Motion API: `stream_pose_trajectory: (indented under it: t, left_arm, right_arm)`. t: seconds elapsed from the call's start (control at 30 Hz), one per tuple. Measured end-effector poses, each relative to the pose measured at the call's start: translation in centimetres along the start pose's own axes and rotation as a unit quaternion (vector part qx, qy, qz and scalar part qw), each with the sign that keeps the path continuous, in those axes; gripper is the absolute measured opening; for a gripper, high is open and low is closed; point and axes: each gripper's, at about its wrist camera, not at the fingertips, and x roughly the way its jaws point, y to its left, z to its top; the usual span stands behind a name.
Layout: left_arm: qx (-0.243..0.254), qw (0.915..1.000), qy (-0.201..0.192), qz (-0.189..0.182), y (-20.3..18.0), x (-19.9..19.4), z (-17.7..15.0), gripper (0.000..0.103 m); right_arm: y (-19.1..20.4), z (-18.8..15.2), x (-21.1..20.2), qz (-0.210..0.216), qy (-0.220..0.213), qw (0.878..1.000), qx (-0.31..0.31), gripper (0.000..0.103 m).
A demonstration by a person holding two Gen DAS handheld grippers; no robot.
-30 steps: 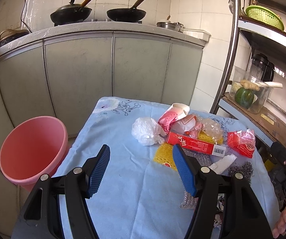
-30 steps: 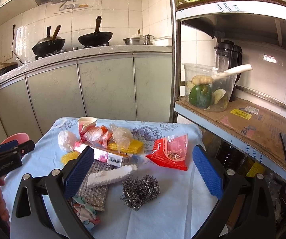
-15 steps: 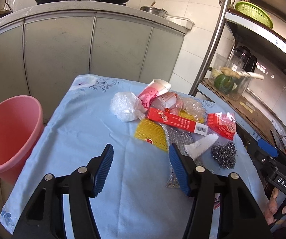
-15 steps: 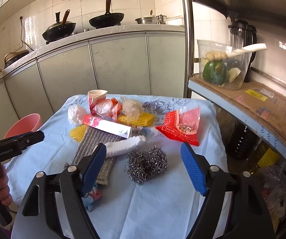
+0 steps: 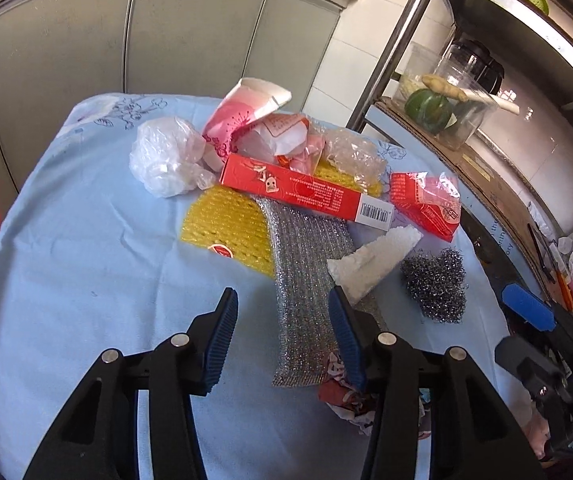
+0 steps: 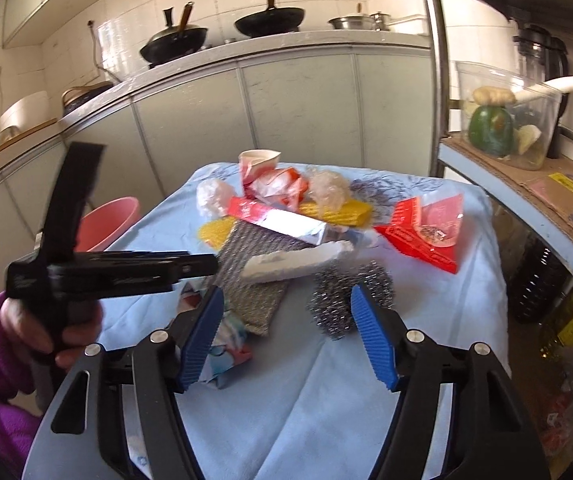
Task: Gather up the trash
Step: 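Close the left tool on the silver mesh scrubber while the right tool reaches the crumpled multicoloured paper, then close the right tool on the crumpled multicoloured paper while the left tool lifts the scrubber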
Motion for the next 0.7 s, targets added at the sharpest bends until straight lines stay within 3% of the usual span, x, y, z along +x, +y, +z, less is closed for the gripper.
stream_pose_trajectory:
  t: [0.1,0.17,0.4,0.7]
  left_arm:
    - [-0.008,0.9997,0.018,-0.014,0.0,1.2,0.0,0.032]
    - [-0.011,0.9993,0.026,-0.024,0.1,1.7,0.0,0.010]
    - [-0.006,0.9994,0.002,-0.033,0.2,-0.3,-0.1,0.006]
    - [0.004,0.9989,-0.022,-0.042,0.6,-3.4,-0.6,0.006]
  right_arm:
    - [0.4,-0.2,0.1,0.019,0.009,1.000,-0.006,0.063]
    - [0.6,-0.4,0.3,0.029,0.016,0.999,-0.010,0.063]
    - [2.3,-0.6,1.3,0.069,0.047,0.996,-0.036,0.063]
    - [3.9,-1.2,3.4,0.082,0.100,0.990,-0.061,0.063]
